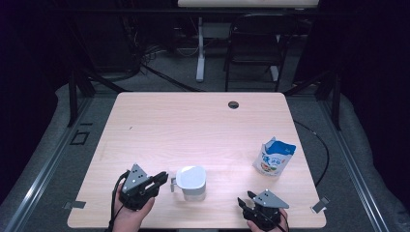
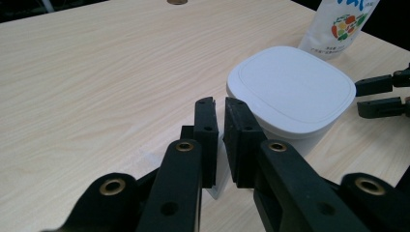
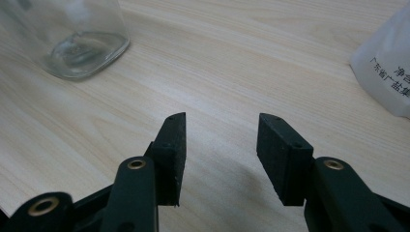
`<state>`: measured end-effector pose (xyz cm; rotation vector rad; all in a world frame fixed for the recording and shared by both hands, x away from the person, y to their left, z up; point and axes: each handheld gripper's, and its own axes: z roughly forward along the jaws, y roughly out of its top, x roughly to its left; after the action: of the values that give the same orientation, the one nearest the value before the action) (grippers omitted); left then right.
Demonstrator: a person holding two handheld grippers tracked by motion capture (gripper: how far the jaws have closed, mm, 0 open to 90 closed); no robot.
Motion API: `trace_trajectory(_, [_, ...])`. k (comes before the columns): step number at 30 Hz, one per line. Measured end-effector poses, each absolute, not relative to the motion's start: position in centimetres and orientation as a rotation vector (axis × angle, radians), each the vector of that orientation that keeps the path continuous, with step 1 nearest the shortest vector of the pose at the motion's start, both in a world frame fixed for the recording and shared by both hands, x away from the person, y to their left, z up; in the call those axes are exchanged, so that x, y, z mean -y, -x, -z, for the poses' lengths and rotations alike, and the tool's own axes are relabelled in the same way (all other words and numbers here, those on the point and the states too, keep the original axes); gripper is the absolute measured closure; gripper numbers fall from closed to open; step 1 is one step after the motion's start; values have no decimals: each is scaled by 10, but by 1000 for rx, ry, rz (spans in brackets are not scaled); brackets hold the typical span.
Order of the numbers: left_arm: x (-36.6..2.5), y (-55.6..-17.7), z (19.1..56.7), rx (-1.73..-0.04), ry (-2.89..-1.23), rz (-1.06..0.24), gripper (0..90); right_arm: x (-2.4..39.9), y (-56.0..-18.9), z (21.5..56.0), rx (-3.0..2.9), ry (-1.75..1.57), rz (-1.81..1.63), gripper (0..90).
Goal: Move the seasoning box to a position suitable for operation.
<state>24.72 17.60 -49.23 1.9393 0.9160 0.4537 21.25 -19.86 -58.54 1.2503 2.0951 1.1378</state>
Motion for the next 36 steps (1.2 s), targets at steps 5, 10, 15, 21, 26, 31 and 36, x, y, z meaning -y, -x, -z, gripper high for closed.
trace_trajectory(5, [-175, -252, 485, -885, -1950, -437, 900, 198, -213, 584, -2082, -1239, -1148, 529])
trace_trajectory(10, [-171, -256, 479, -856, -1962, -422, 900, 196, -212, 582, -2096, -1215, -1141, 529])
trace_trajectory(15, [-167, -259, 474, -839, -1975, -416, 900, 195, -212, 583, -2097, -1214, -1146, 530])
trace_trajectory(21, [-163, -261, 471, -831, -1989, -397, 900, 195, -212, 584, -2102, -1224, -1149, 532])
trace_trajectory(26, [-157, -262, 472, -817, -2017, -382, 900, 196, -212, 584, -2102, -1229, -1149, 532])
trace_trajectory(31, [-151, -263, 474, -802, -2041, -364, 900, 195, -212, 584, -2104, -1225, -1151, 532])
trace_trajectory(36, [-147, -264, 475, -802, -2065, -369, 900, 195, -212, 583, -2112, -1220, -1146, 533])
